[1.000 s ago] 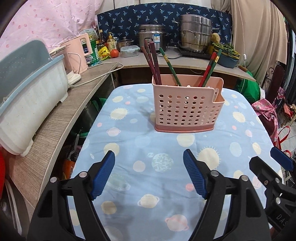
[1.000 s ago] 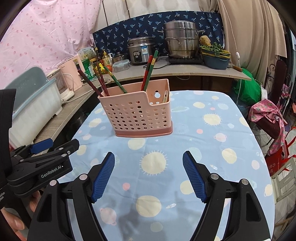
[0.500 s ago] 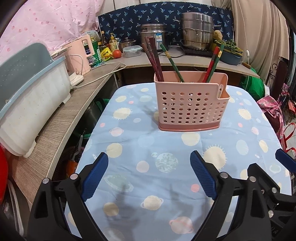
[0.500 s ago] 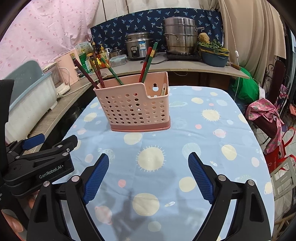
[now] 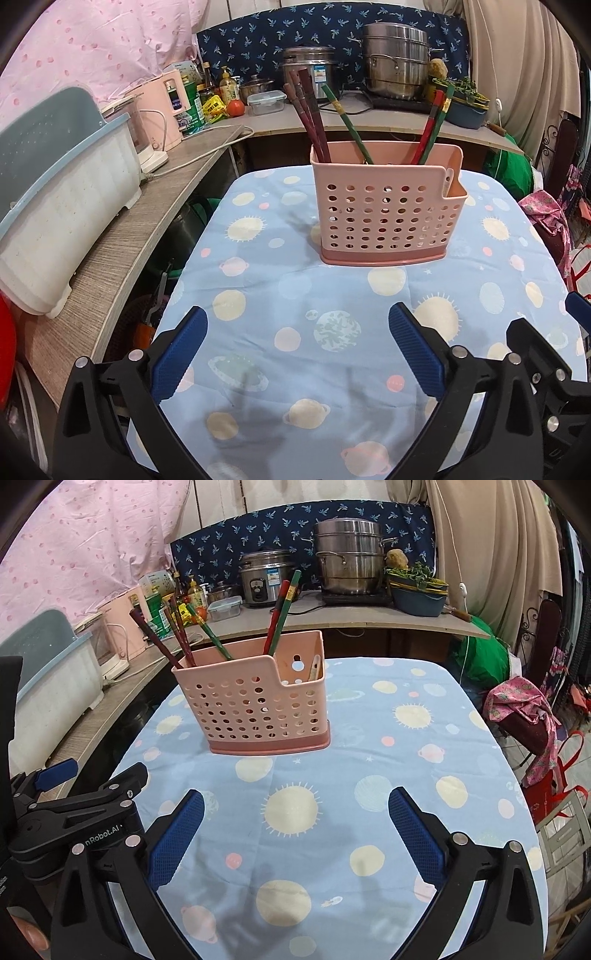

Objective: Organize utensils

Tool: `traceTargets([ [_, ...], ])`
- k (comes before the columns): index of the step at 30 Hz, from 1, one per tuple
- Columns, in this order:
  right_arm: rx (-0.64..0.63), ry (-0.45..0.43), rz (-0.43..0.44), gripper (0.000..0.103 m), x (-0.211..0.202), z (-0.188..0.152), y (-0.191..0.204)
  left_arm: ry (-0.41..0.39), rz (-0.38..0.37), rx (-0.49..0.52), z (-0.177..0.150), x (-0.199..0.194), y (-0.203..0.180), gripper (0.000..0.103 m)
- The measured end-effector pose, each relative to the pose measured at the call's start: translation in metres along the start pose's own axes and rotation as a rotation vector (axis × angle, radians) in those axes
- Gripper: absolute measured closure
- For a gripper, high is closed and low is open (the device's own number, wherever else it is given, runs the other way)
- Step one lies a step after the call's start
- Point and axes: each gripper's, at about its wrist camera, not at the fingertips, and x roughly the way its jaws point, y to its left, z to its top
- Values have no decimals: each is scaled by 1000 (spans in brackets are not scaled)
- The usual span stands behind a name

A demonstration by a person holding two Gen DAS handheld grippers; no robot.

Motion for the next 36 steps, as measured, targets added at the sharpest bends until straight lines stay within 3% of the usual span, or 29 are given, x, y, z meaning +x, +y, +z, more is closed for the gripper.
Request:
traceTargets([
  [36,-3,1,3,7,15,14,4,10,-9,-17,13,14,1,9],
])
